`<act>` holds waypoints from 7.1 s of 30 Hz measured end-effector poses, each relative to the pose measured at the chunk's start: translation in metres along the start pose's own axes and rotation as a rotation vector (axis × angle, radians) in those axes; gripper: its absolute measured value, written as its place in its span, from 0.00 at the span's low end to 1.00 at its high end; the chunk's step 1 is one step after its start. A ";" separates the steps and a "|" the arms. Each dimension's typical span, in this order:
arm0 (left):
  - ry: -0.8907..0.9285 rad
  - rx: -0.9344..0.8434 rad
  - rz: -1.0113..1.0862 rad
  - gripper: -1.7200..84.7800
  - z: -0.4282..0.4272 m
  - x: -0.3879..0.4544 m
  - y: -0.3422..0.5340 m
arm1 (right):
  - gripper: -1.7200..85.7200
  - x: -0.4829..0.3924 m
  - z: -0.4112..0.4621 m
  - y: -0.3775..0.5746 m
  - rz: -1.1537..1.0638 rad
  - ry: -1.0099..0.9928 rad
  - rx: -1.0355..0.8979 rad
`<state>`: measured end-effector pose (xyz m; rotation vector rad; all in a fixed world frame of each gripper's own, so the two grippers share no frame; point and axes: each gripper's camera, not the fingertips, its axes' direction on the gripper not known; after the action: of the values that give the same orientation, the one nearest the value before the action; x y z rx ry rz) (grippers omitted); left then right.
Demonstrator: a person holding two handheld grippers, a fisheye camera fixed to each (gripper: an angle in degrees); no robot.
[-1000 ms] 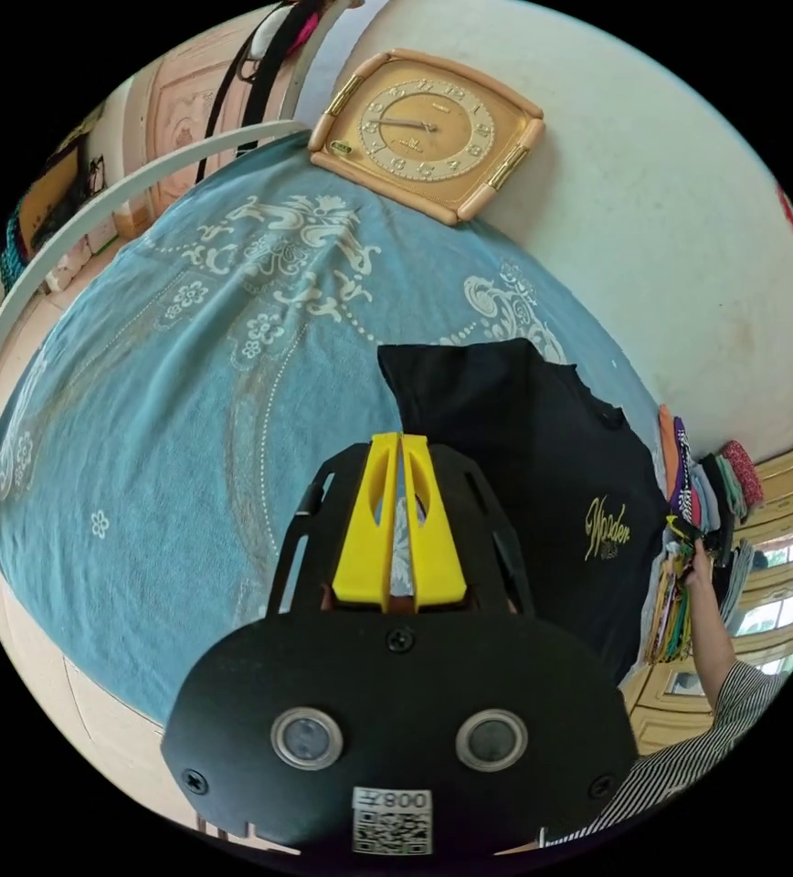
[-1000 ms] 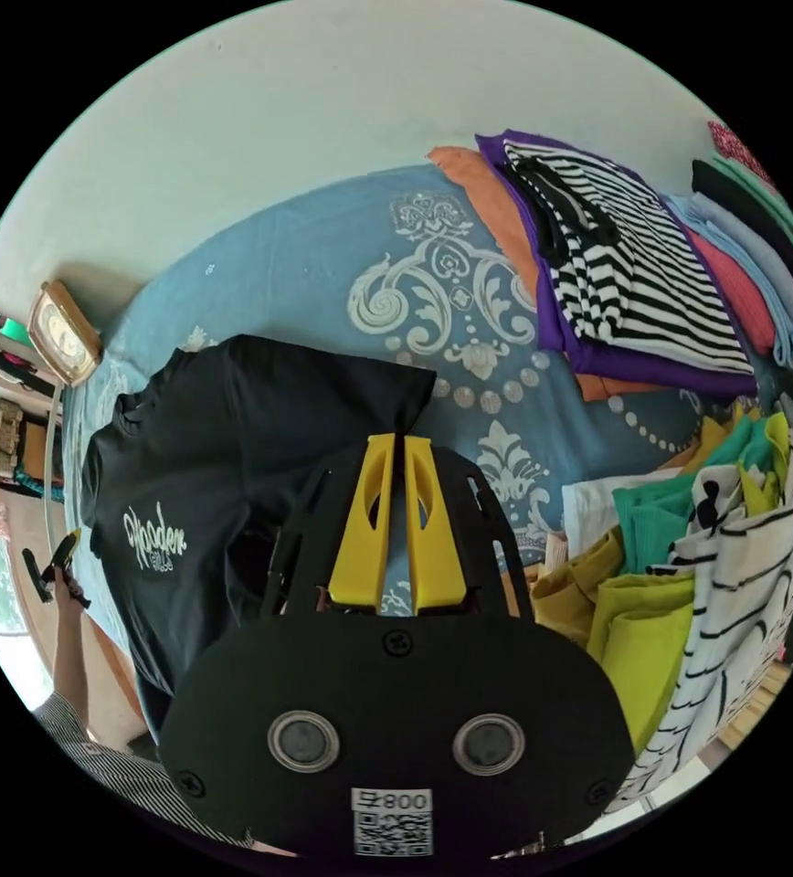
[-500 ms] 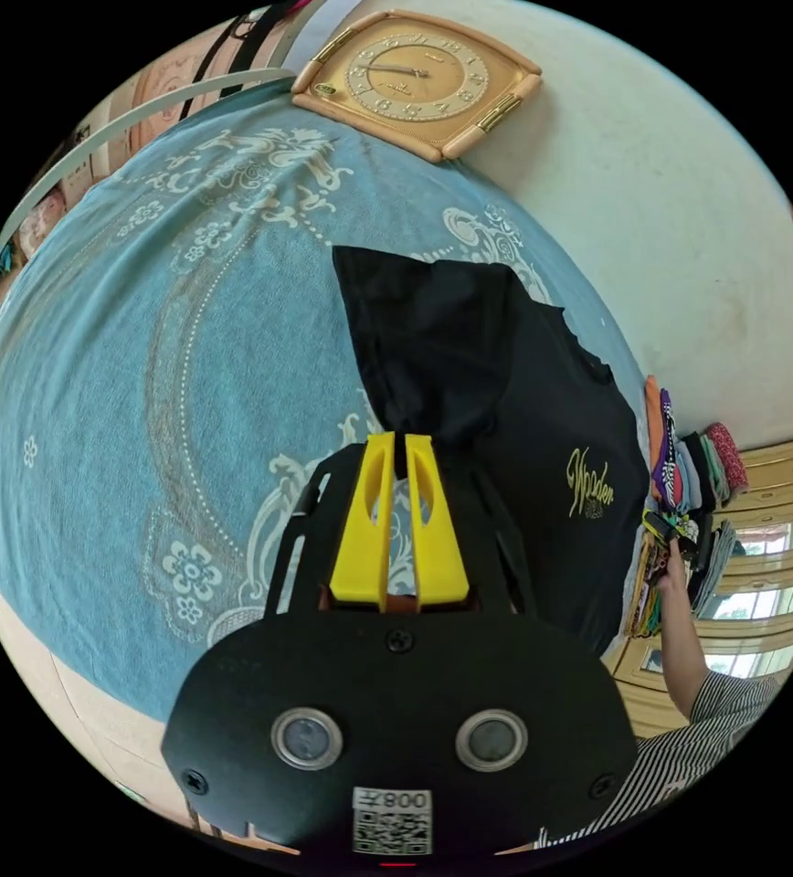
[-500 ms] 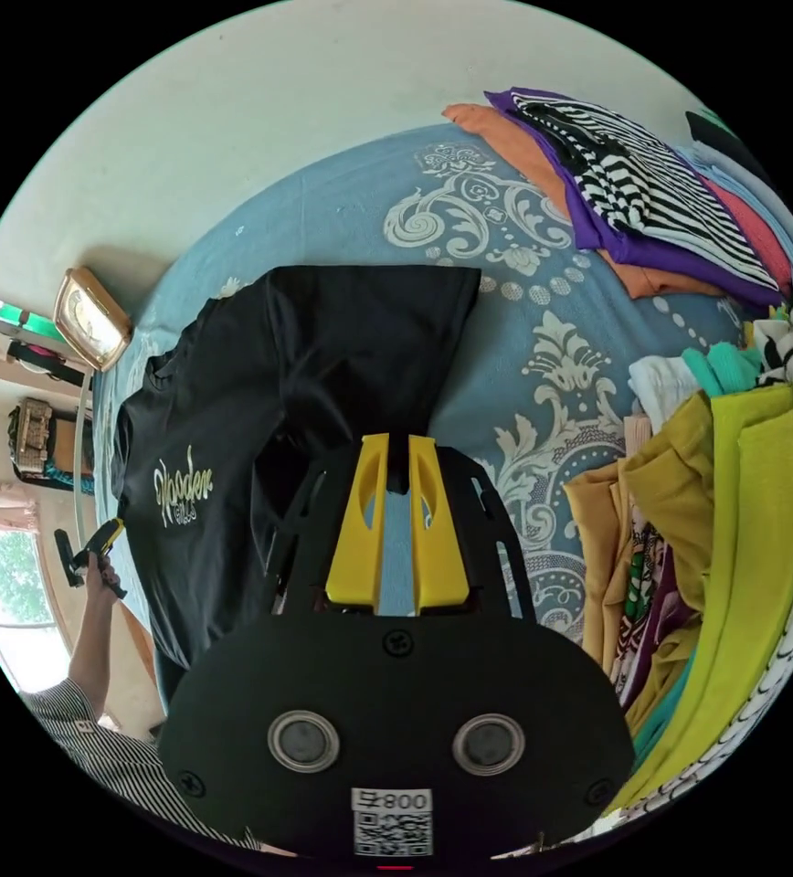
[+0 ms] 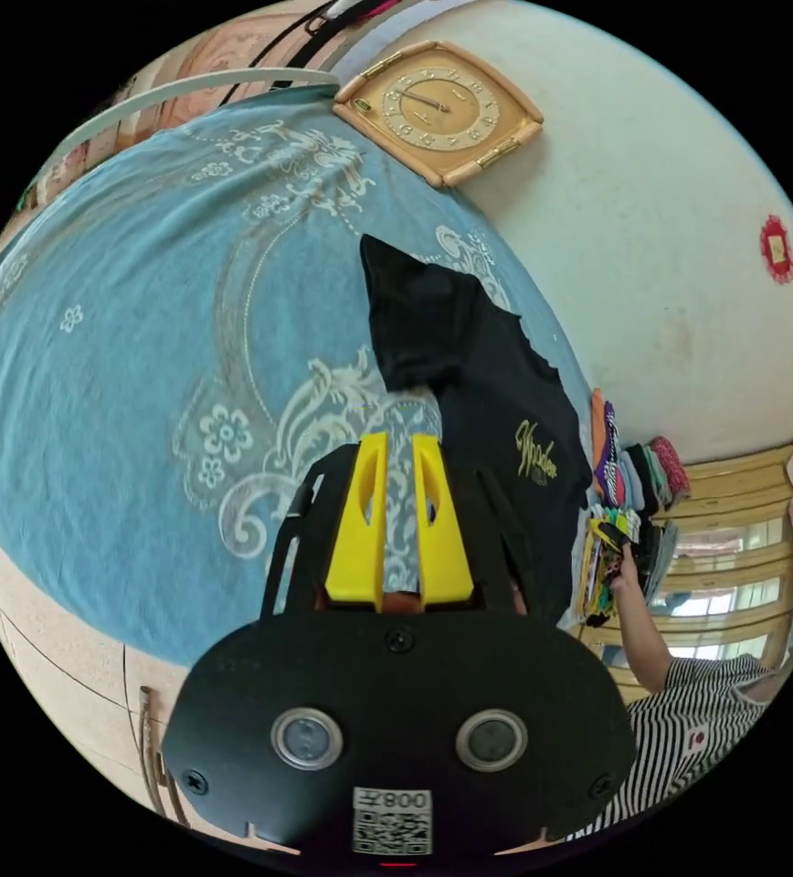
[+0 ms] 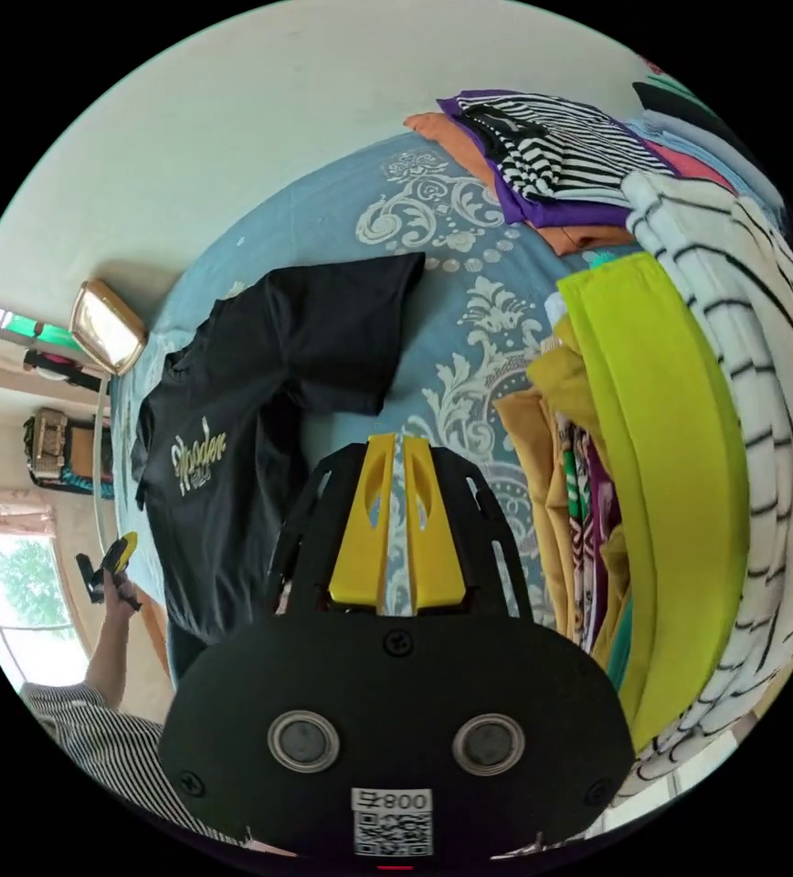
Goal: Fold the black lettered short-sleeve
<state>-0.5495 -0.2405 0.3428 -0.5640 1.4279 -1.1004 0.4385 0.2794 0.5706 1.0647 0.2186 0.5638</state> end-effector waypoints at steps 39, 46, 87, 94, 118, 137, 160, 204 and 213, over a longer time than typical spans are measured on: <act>0.009 -0.309 0.059 0.03 -0.152 0.013 0.195 | 0.04 0.008 -0.074 0.247 -0.161 -0.011 -0.271; 0.074 -0.264 0.077 0.03 -0.201 0.018 0.205 | 0.03 0.017 -0.122 0.282 -0.144 -0.120 -0.192; -0.017 -0.134 0.061 0.02 -0.303 0.133 0.189 | 0.02 -0.021 -0.171 0.365 0.053 -0.143 -0.134; -0.091 -0.239 0.263 0.02 -0.247 0.245 0.145 | 0.02 -0.115 -0.149 0.337 -0.201 0.089 -0.193; -0.316 -0.452 0.639 0.02 -0.083 0.542 0.070 | 0.02 -0.250 -0.072 0.336 -0.511 0.210 -0.207; -0.177 -0.396 0.563 0.02 -0.007 0.741 -0.016 | 0.02 -0.166 -0.059 0.328 -0.280 -0.089 -0.105; 0.036 -0.505 1.036 0.10 0.314 1.222 -0.182 | 0.11 0.002 -0.015 0.180 -0.024 -0.228 0.371; 0.077 -0.406 0.901 0.04 0.516 1.369 -0.275 | 0.03 -0.012 0.093 0.186 -0.117 -0.396 0.416; 0.191 -0.336 0.709 0.04 0.493 1.252 -0.328 | 0.03 -0.079 0.109 0.178 -0.302 -0.363 0.402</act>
<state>-0.4127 -1.5929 0.0775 -0.1461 1.7997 -0.3570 0.3607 0.2184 0.7708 1.4704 0.1720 0.0460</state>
